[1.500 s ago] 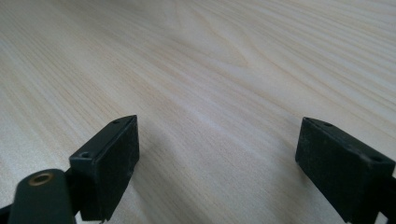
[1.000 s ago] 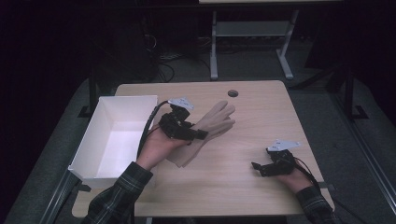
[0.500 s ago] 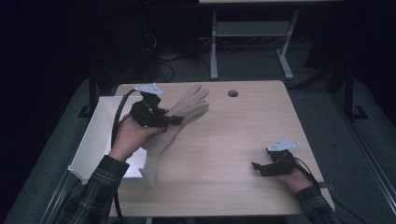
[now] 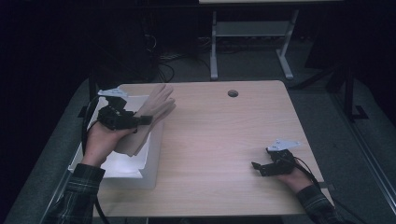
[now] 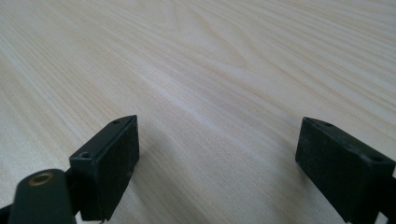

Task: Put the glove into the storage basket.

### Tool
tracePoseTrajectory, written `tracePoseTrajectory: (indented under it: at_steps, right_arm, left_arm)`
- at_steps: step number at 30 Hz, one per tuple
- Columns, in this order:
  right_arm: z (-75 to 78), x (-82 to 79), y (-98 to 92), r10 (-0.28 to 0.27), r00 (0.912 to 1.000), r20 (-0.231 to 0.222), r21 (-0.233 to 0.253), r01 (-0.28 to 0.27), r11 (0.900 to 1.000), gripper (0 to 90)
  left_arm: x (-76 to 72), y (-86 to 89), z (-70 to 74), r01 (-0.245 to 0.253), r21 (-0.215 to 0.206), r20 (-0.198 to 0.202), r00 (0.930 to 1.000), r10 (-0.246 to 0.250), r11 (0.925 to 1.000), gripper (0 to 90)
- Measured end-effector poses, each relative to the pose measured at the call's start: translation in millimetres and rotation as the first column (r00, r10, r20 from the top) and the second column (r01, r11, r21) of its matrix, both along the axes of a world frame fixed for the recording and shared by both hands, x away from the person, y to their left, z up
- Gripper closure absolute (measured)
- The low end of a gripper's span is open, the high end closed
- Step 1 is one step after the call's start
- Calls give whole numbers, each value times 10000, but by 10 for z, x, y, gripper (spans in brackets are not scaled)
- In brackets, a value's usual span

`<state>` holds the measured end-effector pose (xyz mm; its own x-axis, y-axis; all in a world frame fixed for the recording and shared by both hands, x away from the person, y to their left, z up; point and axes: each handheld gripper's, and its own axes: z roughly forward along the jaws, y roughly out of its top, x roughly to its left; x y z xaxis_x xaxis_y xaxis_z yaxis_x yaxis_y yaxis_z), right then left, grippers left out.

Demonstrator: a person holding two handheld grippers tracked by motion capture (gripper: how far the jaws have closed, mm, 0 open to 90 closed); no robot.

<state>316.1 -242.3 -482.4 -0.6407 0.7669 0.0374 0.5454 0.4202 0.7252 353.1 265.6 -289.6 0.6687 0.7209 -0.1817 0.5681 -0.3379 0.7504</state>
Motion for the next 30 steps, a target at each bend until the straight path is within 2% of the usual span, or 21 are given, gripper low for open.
tracePoseTrajectory:
  at_steps: [3, 7, 14, 20, 23, 25, 28, 30]
  right_arm:
    - [2, 9, -7, 98, 9999, -28, -14, -98, 10000, 127]
    - [2, 15, -7, 127, 9999, -44, 5, -127, 9999, 128]
    - [3, 15, -7, 121, 9999, -71, 18, -121, 9999, 128]
    - [3, 15, -7, 120, 9999, -72, 18, -120, 9999, 128]
    - [4, 14, -7, 117, 9999, -76, 18, -117, 9999, 128]
    - [4, 13, -6, 111, 9999, -84, 19, -111, 9999, 128]
    - [1, 14, -14, 171, 9999, -25, -7, -171, 9999, 128]
    - [0, 14, -16, 183, 9998, -3, -11, -183, 9998, 128]
  left_arm:
    - [-39, 170, -93, -564, 116, -66, 9984, 565, 9983, 667]
    - [-57, 338, -261, -1061, 357, -241, 9940, 1070, 9937, 667]
    - [21, 511, -612, -1887, 863, -507, 9798, 1935, 9782, 667]
    - [119, 508, -894, -2111, 1313, -831, 9713, 2230, 9686, 663]
    - [164, 476, -983, -2124, 1456, -949, 9692, 2274, 9663, 658]
    - [192, 449, -1030, -2078, 1728, -991, 9689, 2269, 9628, 654]
    - [220, 430, -1097, -2051, 1792, -1151, 9669, 2276, 9622, 647]
    - [229, 433, -1140, -2084, 1848, -1325, 9630, 2345, 9604, 641]
